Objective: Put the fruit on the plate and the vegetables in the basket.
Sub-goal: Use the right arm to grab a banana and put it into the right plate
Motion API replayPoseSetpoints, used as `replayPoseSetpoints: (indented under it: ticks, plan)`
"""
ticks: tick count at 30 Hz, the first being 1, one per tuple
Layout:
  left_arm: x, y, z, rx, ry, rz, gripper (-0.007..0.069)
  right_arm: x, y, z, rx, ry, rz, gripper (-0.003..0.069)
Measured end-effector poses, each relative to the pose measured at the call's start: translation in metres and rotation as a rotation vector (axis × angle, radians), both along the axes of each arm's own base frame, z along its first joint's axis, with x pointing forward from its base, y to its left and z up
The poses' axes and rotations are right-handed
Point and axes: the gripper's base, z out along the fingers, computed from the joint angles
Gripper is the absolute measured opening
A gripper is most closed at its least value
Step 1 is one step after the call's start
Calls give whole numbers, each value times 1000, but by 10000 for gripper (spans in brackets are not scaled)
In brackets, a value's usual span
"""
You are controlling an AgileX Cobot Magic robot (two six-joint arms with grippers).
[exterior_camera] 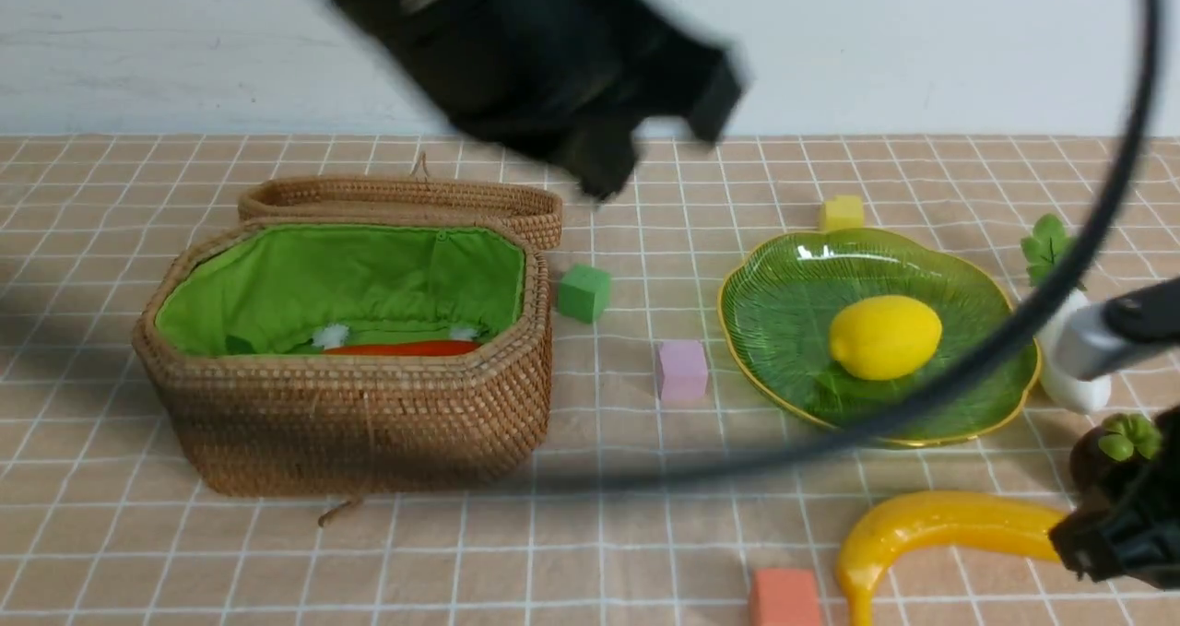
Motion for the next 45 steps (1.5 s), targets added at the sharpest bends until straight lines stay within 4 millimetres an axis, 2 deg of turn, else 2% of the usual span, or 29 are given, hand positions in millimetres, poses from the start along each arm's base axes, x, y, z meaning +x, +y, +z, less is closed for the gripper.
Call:
replayPoseSetpoints:
  ticks: [4, 9, 10, 13, 17, 23, 27, 29, 30, 32, 34, 36, 37, 39, 40, 41, 42, 45]
  plan:
    - [-45, 46, -36, 2, 48, 33, -13, 28, 3, -20, -63, 32, 108, 328]
    - [-94, 95, -73, -95, -19, 37, -13, 56, 2, -56, -177, 37, 217, 424]
    - [-96, 96, -75, -100, -24, 37, -13, 57, 2, -57, -180, 42, 219, 428]
    - [-120, 122, -90, -191, -110, 35, -13, 71, 0, -76, -248, 10, 295, 493]
    - [-133, 135, -92, -236, -162, 34, -13, 80, 0, -90, -301, -13, 378, 512]
    - [-135, 138, -92, -238, -165, 34, -13, 89, 0, -109, -340, -19, 455, 501]
    - [-135, 138, -93, -236, -163, 34, -13, 93, 1, -116, -347, 2, 487, 447]
    - [-135, 138, -93, -235, -164, 35, -13, 93, 1, -116, -336, 13, 484, 390]
    - [-135, 138, -93, -235, -163, 35, -13, 92, 2, -115, -330, 16, 482, 351]
    - [-135, 138, -93, -233, -162, 35, -13, 88, 3, -112, -309, 36, 476, 319]
    - [-135, 138, -93, -231, -161, 35, -13, 78, 5, -103, -264, 81, 465, 324]
    - [-135, 138, -93, -231, -165, 35, -13, 68, 7, -85, -207, 88, 424, 325]
    - [-134, 137, -93, -232, -170, 33, -13, 67, 7, -83, -200, 85, 416, 325]
    - [-132, 135, -90, -244, -202, 21, -13, 63, 11, -50, -117, 10, 288, 324]
    - [-131, 134, -89, -252, -222, 14, -13, 66, 12, -35, -85, -45, 213, 324]
    - [-131, 134, -88, -254, -224, 13, -13, 67, 12, -33, -79, -55, 199, 324]
    - [-129, 132, -86, -276, -253, 7, -13, 78, 11, -16, -35, -128, 80, 324]
    - [-128, 130, -82, -303, -284, 3, -13, 114, 0, -2, 59, -210, -207, 324]
